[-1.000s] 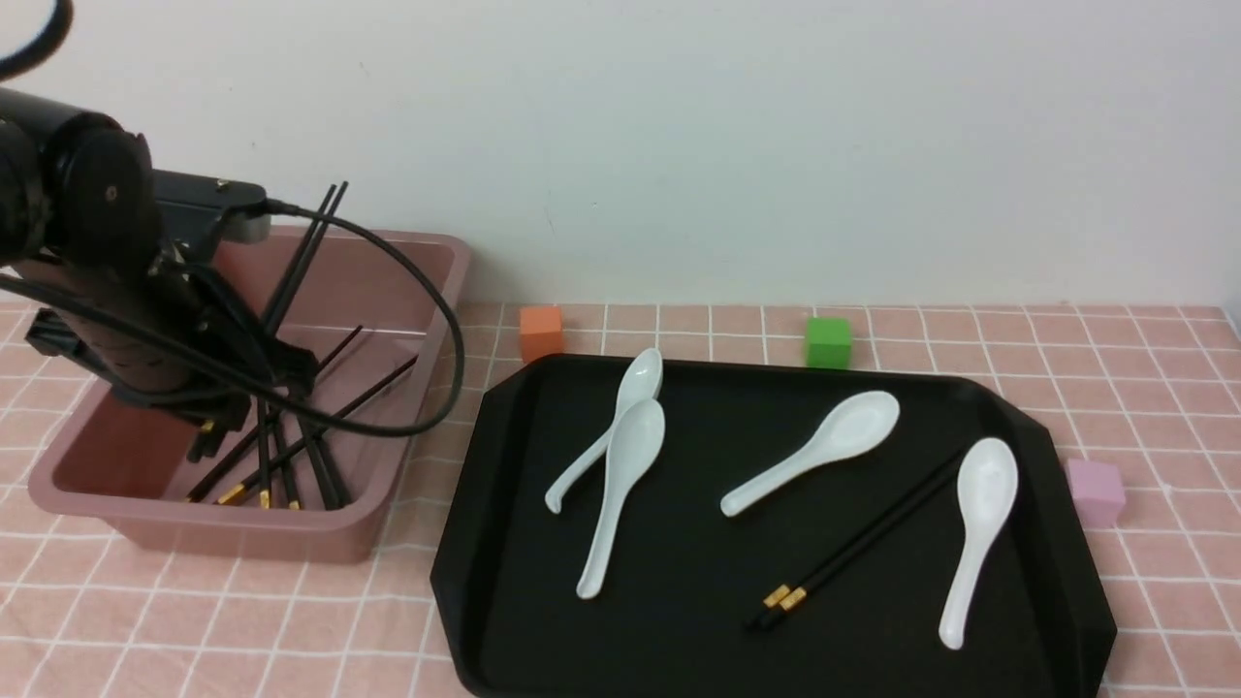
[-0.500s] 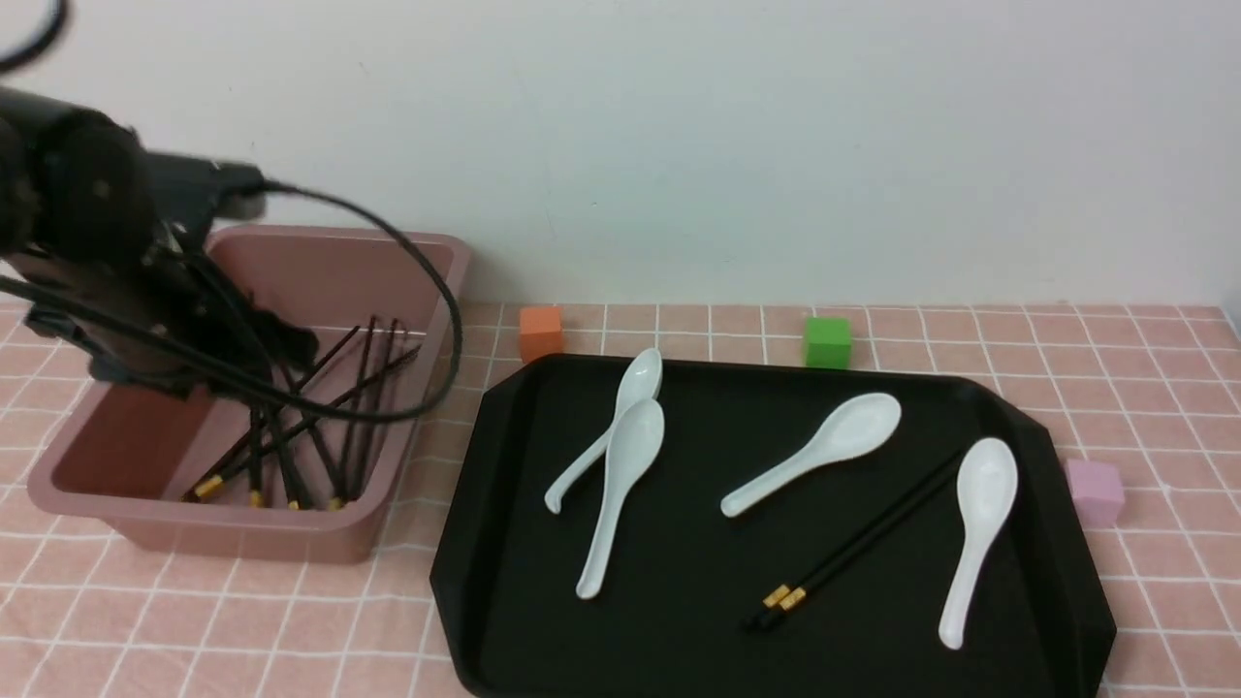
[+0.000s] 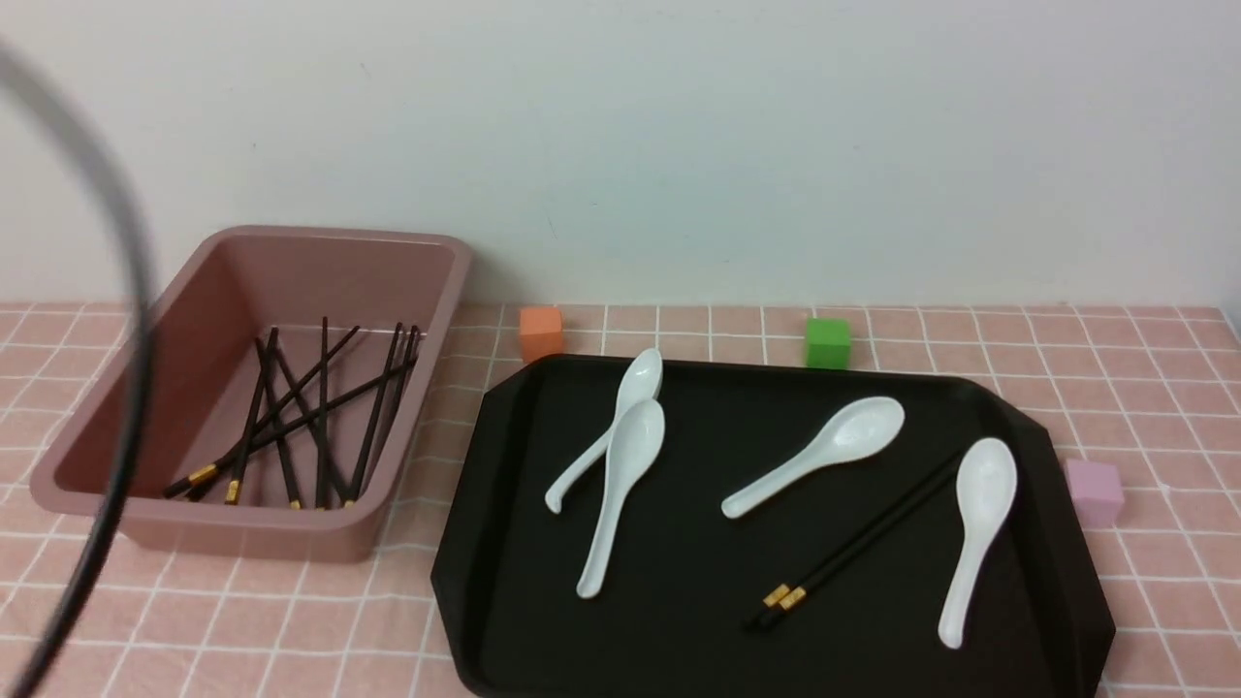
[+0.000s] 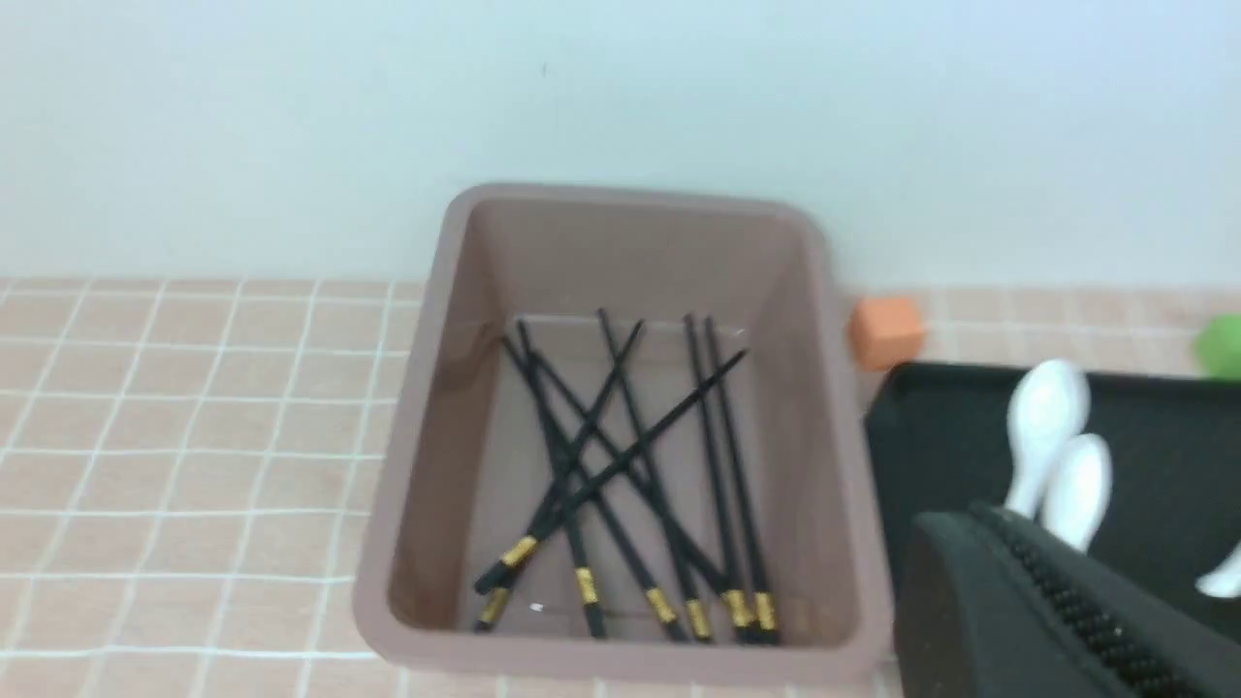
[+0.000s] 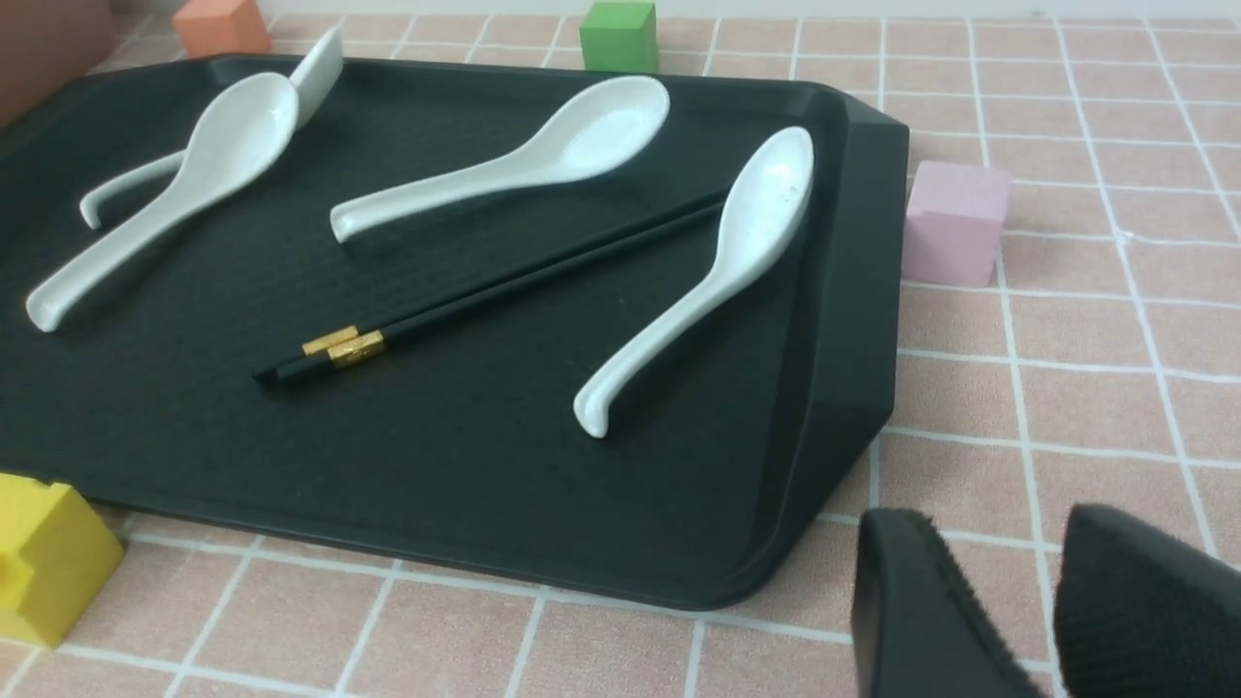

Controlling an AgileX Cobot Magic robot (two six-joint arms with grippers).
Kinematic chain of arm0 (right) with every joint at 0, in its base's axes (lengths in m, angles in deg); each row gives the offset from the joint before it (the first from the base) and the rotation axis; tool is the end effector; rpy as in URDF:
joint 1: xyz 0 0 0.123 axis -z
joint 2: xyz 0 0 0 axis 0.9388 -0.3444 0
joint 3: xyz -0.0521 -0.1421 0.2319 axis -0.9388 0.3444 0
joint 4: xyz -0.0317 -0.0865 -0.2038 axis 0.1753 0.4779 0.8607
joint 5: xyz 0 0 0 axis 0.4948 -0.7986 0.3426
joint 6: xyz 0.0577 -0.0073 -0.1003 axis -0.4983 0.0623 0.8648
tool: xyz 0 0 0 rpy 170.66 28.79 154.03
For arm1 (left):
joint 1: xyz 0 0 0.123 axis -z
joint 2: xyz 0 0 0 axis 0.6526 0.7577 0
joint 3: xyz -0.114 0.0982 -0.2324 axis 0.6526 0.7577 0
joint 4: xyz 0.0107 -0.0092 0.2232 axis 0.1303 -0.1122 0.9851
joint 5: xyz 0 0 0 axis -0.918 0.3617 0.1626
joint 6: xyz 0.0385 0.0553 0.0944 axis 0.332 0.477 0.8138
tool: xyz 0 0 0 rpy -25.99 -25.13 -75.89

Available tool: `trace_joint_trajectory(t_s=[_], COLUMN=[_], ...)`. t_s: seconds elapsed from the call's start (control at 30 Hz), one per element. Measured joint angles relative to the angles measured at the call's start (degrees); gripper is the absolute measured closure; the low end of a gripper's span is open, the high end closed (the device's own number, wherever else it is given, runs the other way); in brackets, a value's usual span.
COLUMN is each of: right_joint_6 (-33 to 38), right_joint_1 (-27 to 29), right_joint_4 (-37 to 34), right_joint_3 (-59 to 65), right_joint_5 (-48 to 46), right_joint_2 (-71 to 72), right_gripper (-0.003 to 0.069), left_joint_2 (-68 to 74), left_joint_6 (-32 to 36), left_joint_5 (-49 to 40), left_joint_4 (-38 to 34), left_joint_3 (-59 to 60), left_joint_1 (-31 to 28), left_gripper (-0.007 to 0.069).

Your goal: On pink tablecloth take chopsticks from black tray and put them in box.

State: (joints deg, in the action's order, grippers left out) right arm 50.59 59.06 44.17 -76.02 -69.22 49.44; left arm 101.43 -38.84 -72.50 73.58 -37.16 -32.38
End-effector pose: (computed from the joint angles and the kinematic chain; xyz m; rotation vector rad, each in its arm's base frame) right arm 0.0546 0.0088 0.1666 -0.0513 1.8845 0.2032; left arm 0.1180 -0.0144 0.3630 -0.0433 1.9057 -0.1925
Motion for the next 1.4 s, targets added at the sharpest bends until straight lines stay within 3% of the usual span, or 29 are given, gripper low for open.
trace_joint_trajectory(t_s=[0.23,0.5,0.77,0.97,1.27,1.4], right_joint_6=[0.0,0.0,0.0,0.0,0.0,0.0], right_joint_1=[0.0,0.0,0.0,0.0,0.0,0.0], right_joint_4=[0.0,0.0,0.0,0.0,-0.1,-0.1], right_joint_3=[0.0,0.0,0.0,0.0,0.0,0.0], right_joint_5=[0.0,0.0,0.0,0.0,0.0,0.0], right_joint_2=[0.0,0.0,0.0,0.0,0.0,0.1], right_gripper=[0.0419,0.0419,0.0419,0.0419,0.0419,0.0419], left_joint_2=[-17.2,-20.4,-20.4,-22.5,-36.4,-36.9], left_joint_6=[0.0,0.0,0.0,-1.3,-9.7,-12.9], left_joint_5=[8.8,10.7,11.2,11.7,13.9,12.3], left_joint_4=[-3.8,-7.3,-7.5,-3.8,0.0,0.0], left_joint_3=[22.6,35.1,41.2,41.5,47.1,48.8], left_joint_1=[0.0,0.0,0.0,0.6,-7.8,-8.7], left_gripper=[0.0638,0.0638,0.0638,0.0638,0.0638,0.0638])
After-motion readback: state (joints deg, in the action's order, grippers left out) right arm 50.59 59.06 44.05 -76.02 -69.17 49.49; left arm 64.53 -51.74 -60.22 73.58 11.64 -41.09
